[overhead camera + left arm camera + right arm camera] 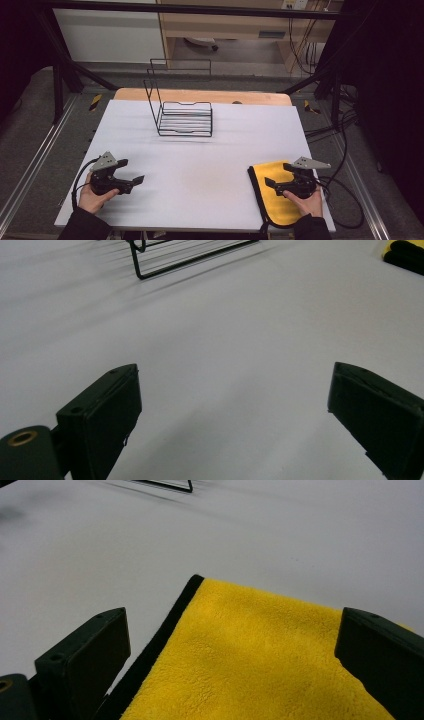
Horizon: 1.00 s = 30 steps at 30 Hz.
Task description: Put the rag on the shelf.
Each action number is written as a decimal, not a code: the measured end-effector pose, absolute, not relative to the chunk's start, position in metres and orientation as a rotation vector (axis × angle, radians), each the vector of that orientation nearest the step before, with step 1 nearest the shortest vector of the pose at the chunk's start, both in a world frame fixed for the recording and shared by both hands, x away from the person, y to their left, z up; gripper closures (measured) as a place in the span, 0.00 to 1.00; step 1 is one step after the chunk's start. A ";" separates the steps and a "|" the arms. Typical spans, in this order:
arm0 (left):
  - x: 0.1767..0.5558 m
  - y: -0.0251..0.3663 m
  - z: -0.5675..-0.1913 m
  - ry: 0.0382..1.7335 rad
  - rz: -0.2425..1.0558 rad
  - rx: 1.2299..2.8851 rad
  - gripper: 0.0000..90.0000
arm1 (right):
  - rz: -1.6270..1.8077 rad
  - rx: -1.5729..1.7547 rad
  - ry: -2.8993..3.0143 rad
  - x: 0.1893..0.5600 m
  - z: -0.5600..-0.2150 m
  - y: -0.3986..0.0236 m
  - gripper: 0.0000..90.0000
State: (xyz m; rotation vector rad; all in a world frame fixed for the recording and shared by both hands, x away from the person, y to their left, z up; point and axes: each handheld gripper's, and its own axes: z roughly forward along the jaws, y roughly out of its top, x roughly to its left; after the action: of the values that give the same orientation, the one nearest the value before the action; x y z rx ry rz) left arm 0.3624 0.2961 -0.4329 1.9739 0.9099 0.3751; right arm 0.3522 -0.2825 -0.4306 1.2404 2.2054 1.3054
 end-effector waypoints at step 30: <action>0.362 0.300 -0.435 0.924 0.380 1.979 0.08 | 1.169 1.228 2.266 0.352 -0.418 -0.235 0.16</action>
State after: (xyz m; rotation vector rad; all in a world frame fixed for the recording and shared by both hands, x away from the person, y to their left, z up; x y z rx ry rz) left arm 0.3618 0.2996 -0.4347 1.9790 0.9239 0.3795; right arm 0.3517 -0.2354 -0.4177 1.2285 2.2661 1.1689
